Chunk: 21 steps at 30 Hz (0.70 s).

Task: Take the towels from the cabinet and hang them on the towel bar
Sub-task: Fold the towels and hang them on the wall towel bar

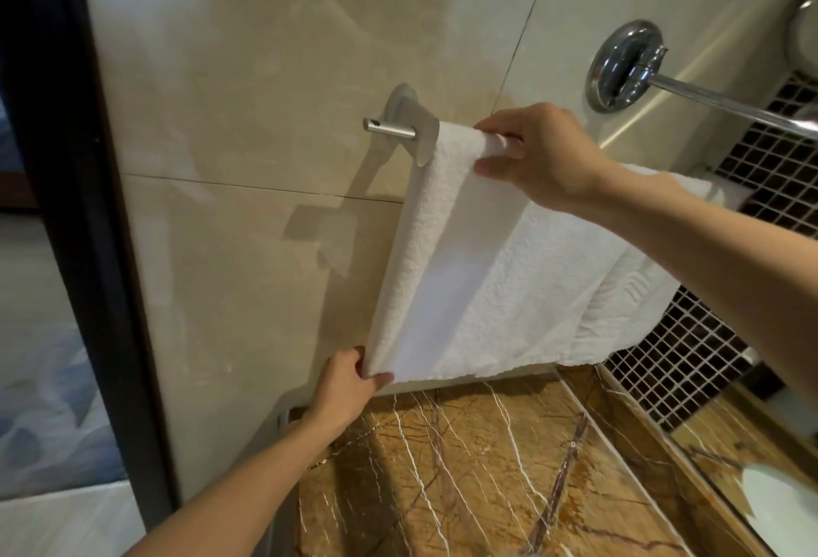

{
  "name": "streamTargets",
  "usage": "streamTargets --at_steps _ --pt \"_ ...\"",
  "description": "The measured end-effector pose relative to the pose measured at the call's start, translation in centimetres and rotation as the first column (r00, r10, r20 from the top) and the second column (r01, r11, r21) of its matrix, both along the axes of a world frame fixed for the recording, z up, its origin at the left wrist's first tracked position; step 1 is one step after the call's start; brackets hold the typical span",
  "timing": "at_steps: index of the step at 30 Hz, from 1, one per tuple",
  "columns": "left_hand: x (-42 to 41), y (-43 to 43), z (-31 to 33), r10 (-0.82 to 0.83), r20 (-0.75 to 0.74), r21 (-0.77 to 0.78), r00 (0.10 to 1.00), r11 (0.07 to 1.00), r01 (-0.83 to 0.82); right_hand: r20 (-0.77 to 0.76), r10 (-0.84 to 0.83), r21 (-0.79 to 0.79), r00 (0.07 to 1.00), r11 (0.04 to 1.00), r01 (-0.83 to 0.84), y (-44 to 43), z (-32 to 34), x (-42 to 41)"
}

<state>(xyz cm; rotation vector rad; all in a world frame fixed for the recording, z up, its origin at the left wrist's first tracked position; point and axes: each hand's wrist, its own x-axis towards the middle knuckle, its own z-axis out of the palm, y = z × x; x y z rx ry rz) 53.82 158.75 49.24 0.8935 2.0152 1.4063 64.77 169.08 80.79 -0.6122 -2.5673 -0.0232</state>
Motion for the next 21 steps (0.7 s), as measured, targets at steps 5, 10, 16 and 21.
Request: streamTargets --at_steps 5,10,16,21 --pt "-0.3 0.0 -0.1 0.032 -0.050 0.005 0.998 0.999 -0.032 -0.130 -0.033 0.030 0.991 0.999 0.038 -0.4 -1.2 -0.3" --pt "-0.4 -0.2 0.0 0.037 -0.155 -0.010 0.987 0.999 -0.039 -0.008 0.025 -0.018 1.000 1.000 -0.026 0.1 -0.6 0.5" --pt "0.1 0.1 0.2 0.052 -0.178 -0.022 0.983 0.998 -0.057 -0.026 0.060 0.027 0.998 0.998 -0.059 -0.1 -1.3 0.9" --pt "0.3 0.0 0.1 0.057 -0.164 -0.026 0.985 0.998 -0.063 -0.053 0.068 0.025 0.996 0.997 -0.067 0.3 -1.6 0.9"
